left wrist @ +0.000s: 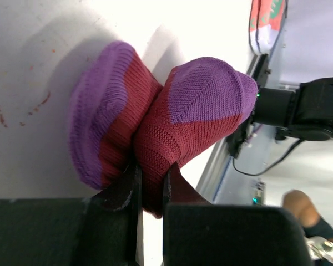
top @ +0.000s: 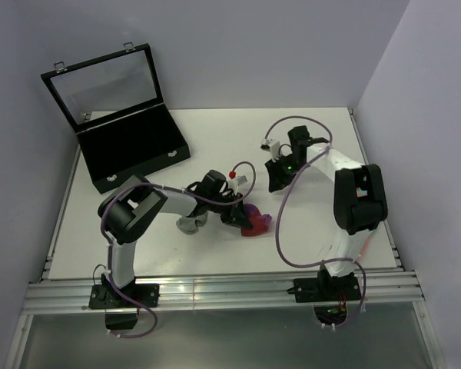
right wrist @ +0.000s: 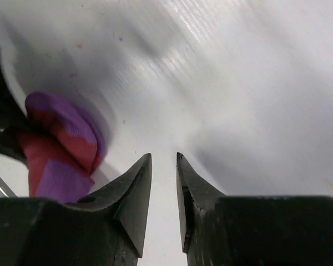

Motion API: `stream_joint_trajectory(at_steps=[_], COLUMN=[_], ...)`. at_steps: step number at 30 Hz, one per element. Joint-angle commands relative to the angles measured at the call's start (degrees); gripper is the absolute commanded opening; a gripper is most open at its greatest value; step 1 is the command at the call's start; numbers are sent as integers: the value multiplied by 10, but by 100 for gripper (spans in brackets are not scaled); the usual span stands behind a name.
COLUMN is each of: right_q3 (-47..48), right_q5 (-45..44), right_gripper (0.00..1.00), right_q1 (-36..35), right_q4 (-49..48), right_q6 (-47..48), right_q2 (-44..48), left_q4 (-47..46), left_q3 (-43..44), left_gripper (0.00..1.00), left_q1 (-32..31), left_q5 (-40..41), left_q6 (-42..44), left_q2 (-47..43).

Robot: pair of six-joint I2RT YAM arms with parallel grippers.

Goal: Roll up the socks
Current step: Roll the sock at the center of the board.

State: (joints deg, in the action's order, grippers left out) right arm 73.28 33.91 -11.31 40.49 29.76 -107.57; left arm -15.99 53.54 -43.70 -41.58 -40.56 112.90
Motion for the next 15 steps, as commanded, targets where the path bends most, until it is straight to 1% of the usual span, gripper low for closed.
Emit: stream_joint_trajectory(at_steps=[1, 2, 4, 5, 7, 8, 10, 11, 13, 14, 15], right_q3=[-31, -44, -83, -96, -141, -155, -195, -211, -260, -277, -297], right_q5=[42, 46, 62, 70, 78, 87, 85, 81, 71, 61, 55], right_gripper=[34, 35, 40, 42, 49, 52, 53, 54, 55, 56, 57], right_q1=[18, 25, 30, 30, 29, 27, 17, 11, -7, -13, -20], right_q4=[-35, -41, -51, -48, -53, -53, -50, -54, -75, -87, -122], right_q6=[32, 47, 73, 110, 141, 178, 220, 256, 287, 304, 304], right_q2=[87, 117, 149, 182, 217, 246, 286, 299, 329, 363, 383], left_q4=[185, 192, 205, 225, 235, 253, 267, 271, 287, 293, 304], left_q3=[-36, -32, -21, -19, -12, -8, 1, 2, 11, 13, 16], left_gripper=[0, 0, 0, 0, 0, 0, 0, 0, 0, 0, 0], left_q1=[14, 20, 26, 31, 35, 41, 45, 48, 49, 50, 50], left_q5=[67, 65, 63, 65, 63, 68, 70, 72, 74, 74, 75], left_q6=[28, 31, 38, 41, 42, 45, 49, 49, 51, 52, 54], left_q2=[73, 78, 86, 88, 91, 94, 97, 98, 98, 101, 103])
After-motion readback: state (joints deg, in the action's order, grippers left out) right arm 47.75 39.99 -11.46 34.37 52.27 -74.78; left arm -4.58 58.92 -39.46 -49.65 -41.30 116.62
